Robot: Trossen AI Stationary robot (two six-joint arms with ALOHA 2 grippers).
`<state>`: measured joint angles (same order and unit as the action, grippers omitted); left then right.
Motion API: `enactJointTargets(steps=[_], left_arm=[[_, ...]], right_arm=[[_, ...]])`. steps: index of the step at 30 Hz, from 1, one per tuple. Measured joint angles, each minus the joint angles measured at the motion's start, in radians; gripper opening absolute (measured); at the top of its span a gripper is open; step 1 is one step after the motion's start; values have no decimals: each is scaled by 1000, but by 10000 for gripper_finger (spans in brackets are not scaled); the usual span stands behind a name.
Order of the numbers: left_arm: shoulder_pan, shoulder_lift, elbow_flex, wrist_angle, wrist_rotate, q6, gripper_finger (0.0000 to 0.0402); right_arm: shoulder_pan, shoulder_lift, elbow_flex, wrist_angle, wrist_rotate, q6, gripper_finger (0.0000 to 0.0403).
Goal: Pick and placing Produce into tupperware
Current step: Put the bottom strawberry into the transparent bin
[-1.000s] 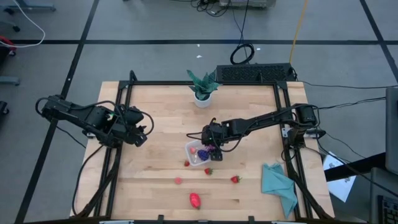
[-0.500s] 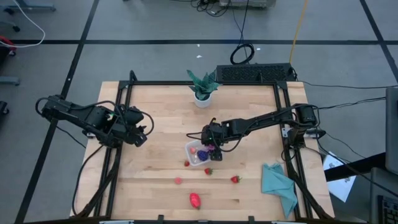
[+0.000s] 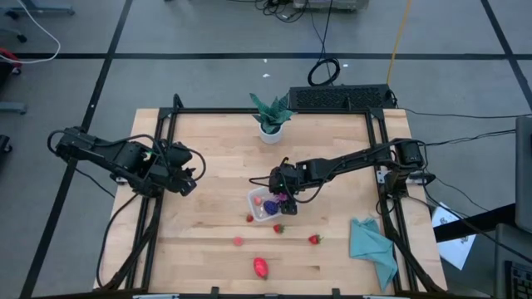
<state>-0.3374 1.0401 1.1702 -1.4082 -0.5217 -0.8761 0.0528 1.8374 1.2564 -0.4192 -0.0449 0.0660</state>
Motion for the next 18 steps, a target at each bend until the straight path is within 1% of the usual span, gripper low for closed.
enactJointTargets(steps=[8, 18], left_arm=[[0, 0, 0, 1, 0, 0, 184], [0, 0, 0, 8, 0, 0, 184]], right_arm=[[41, 0, 60, -17, 1, 0, 318], [80, 0, 146, -128, 1, 8, 318]])
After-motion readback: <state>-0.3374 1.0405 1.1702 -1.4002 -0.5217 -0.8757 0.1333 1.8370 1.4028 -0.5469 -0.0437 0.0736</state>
